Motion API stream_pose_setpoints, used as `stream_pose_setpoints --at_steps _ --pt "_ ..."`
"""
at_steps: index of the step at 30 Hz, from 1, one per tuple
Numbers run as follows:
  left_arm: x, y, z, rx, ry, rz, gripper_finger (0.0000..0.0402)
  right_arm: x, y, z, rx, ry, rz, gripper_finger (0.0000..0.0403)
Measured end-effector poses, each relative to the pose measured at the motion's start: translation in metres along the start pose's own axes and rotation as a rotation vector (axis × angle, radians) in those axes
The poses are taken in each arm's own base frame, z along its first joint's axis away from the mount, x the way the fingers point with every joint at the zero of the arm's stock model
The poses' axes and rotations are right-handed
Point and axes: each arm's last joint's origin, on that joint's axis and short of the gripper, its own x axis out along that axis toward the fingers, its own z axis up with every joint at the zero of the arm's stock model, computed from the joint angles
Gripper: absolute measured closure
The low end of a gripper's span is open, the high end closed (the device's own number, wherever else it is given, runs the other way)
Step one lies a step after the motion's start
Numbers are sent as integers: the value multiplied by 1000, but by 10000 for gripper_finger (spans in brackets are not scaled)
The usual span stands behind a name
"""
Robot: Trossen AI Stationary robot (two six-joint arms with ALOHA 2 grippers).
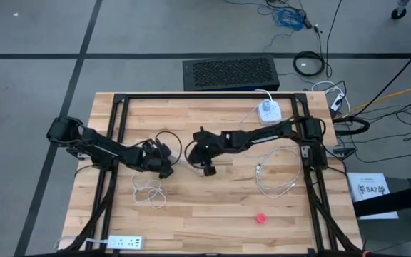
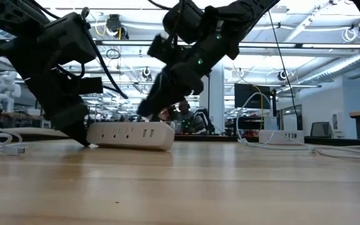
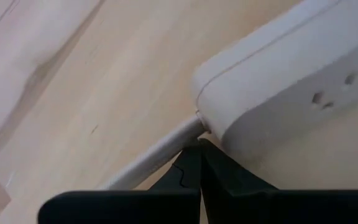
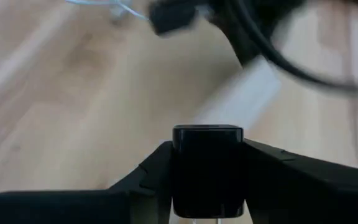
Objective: Insert USB
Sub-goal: Insert the black charger adapter into the white outlet extension
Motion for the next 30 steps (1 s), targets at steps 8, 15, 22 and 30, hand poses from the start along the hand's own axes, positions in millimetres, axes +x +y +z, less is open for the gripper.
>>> stream_pose_setpoints --at_steps 8,15,22,30 --pt "-1 -2 3 65 -1 -21 400 8 -16 -11 45 -34 67 287" --pt "-5 -6 9 106 24 -51 400 18 -12 -18 137 -23 167 287" --pt "-5 -6 9 130 40 -70 400 25 17 -17 179 26 245 287" --pt "-17 -6 12 115 19 -149 400 15 12 -11 150 39 133 287"
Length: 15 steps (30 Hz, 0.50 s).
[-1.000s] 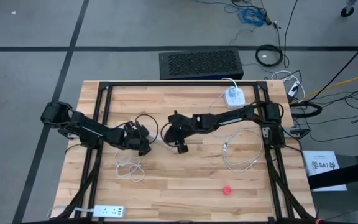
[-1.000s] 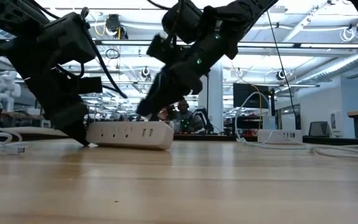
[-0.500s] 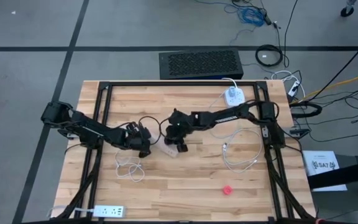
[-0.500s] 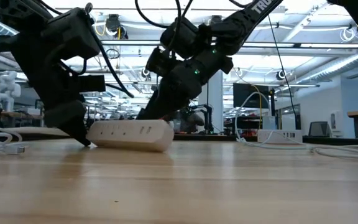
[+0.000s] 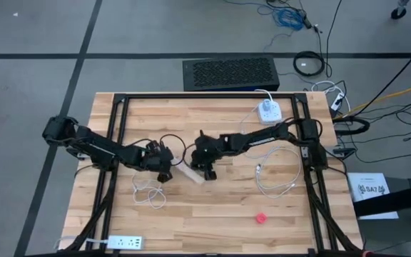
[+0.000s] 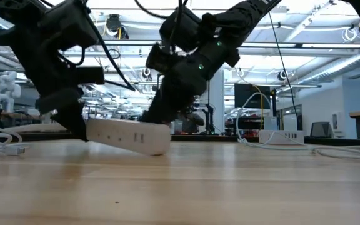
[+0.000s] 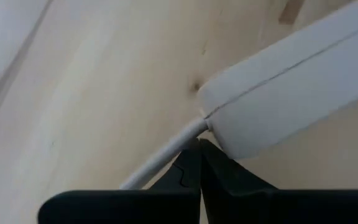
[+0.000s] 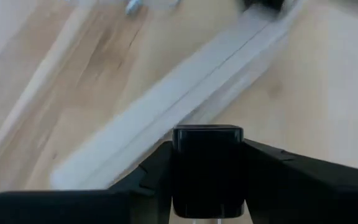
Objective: Insert USB
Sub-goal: Insert the black charger adapter into the white outlet extension
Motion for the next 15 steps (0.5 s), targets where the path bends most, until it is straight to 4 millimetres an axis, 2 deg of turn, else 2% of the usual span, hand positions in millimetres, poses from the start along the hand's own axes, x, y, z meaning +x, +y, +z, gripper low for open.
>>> stream_pose_setpoints --at_steps 8,15 --pt "-12 3 4 -4 -34 -48 400 -14 -8 15 -74 -104 -30 287" --pt "-22 6 5 -16 -52 -84 400 -16 -10 15 -89 -109 -15 287"
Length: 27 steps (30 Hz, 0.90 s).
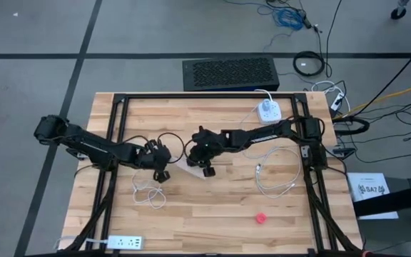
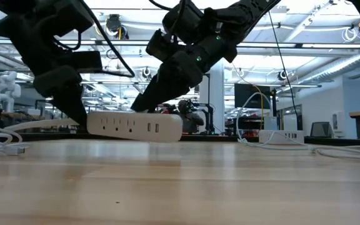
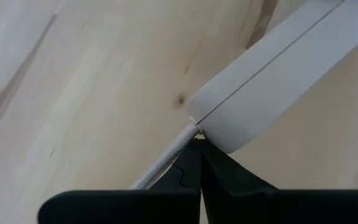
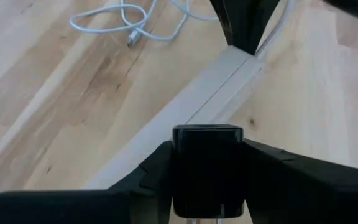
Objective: Insert USB
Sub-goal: Insert the black charger adapter into the white outlet extension
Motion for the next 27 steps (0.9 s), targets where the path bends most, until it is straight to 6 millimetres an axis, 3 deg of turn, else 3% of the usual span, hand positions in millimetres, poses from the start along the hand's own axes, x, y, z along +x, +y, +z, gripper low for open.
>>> stream_pose_setpoints --at_steps 11,21,27 --pt "2 -2 -2 3 44 -52 400 -7 1 10 -18 -58 -4 287" --pt "5 2 -1 -29 94 -110 400 -8 6 11 -47 -114 202 287" --pt "7 7 2 -58 109 -135 400 -2 1 5 -34 -102 205 287"
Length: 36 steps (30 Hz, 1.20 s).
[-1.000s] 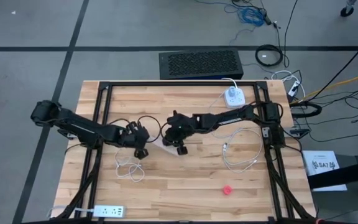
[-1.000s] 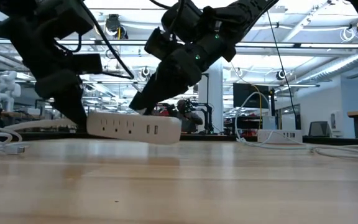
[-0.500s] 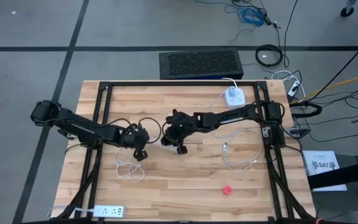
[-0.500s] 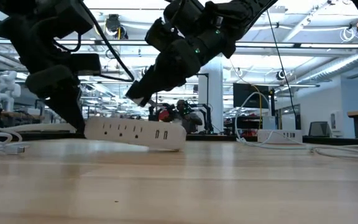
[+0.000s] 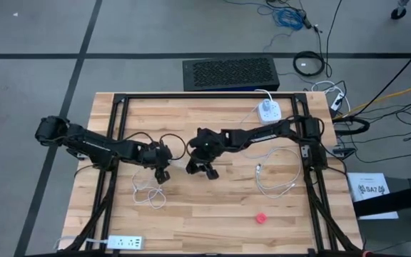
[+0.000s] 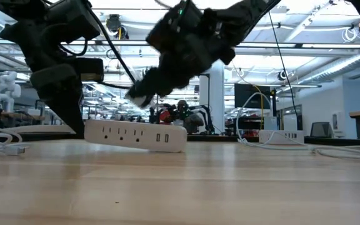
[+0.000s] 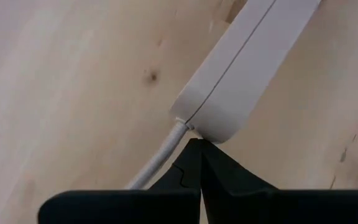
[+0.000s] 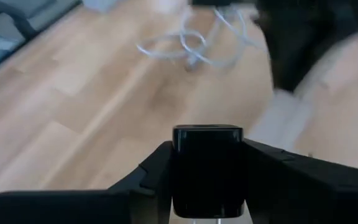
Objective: Insert USB
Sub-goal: Insert the black charger adapter into the white outlet extension
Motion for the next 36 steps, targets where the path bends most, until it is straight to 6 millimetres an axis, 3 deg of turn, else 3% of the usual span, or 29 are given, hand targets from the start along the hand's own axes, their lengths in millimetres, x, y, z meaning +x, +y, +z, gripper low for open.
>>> stream_pose_setpoints --at_steps 5,15,26,36 --pt "0 0 0 1 1 -6 400 10 -15 -20 50 30 -16 287" --pt "0 -3 1 29 9 -67 394 12 -29 -30 104 37 -66 287" --pt "-14 -3 5 59 -74 -83 288 11 -34 -45 152 122 -87 287" --pt "-13 -6 14 292 -181 -51 215 10 -34 -44 129 122 -83 287"
